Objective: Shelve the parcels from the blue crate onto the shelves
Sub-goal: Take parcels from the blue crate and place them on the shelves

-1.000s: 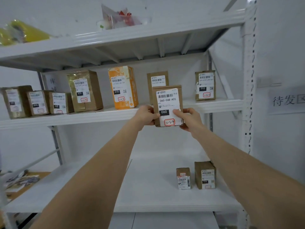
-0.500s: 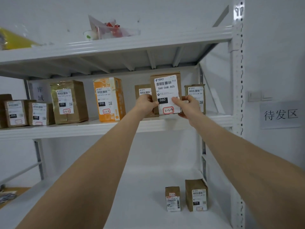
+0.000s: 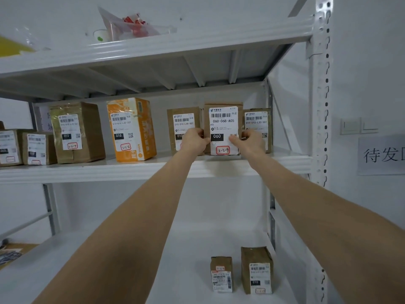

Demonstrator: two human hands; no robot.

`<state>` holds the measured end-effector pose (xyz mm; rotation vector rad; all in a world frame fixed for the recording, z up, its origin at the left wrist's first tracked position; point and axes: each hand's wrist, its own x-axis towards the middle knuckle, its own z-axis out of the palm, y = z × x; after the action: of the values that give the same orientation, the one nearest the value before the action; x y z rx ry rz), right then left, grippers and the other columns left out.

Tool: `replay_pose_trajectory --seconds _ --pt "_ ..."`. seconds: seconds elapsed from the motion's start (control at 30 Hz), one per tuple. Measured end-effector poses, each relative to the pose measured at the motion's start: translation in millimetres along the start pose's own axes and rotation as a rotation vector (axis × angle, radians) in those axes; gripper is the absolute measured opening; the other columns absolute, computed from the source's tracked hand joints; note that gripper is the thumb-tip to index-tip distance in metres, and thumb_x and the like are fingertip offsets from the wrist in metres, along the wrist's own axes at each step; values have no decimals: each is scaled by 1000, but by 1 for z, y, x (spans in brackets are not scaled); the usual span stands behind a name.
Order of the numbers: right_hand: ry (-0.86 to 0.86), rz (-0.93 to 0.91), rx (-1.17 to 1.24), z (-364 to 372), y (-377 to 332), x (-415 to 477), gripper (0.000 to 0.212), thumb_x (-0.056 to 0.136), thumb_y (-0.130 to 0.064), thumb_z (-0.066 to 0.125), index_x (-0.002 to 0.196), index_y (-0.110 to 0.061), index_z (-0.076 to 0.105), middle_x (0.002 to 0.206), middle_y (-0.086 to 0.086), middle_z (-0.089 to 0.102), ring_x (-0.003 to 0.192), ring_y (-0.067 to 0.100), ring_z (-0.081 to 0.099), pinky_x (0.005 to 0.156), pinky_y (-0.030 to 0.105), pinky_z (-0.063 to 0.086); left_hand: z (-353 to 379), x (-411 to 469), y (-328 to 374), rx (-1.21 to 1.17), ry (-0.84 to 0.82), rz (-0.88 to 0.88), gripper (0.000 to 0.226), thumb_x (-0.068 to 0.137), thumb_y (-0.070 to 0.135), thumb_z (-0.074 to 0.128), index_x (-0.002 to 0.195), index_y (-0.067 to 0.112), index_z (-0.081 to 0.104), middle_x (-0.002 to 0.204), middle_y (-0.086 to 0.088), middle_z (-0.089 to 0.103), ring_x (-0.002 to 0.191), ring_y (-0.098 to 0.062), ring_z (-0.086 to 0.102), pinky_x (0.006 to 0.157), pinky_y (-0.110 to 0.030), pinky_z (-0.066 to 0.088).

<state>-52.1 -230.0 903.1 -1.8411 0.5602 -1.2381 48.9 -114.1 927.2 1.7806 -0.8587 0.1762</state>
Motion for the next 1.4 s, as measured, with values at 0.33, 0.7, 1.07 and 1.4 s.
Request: replay_pose_trajectory --seconds 0.33,0.7,1.07,1.4 --pt "-40 -6 -247 6 12 6 23 88 -34 66 93 -15 52 90 0 62 90 23 62 71 31 43 6 17 -16 55 -104 -66 18 87 4 61 104 1 66 108 -15 68 99 -30 66 87 -43 56" --pt "117 -207 -579 3 -26 5 97 76 -41 78 149 -28 17 150 8 25 130 28 40 93 40 45 -21 29 23 420 166 377 77 82 27 72 145 17 29 143 -9 39 128 -25 44 99 -37 43" --pt "93 -369 -950 31 -38 9 93 71 -30 82 144 -27 23 144 8 23 113 32 49 79 40 49 -8 32 17 768 133 526 64 85 10 65 140 24 36 131 -9 39 111 -26 52 82 -36 51" --pt "88 -379 -938 44 -22 30 90 74 -12 79 144 -25 24 146 11 21 113 32 50 85 39 50 1 50 9 721 64 513 66 85 3 62 142 22 35 136 -12 37 113 -29 55 85 -34 52"
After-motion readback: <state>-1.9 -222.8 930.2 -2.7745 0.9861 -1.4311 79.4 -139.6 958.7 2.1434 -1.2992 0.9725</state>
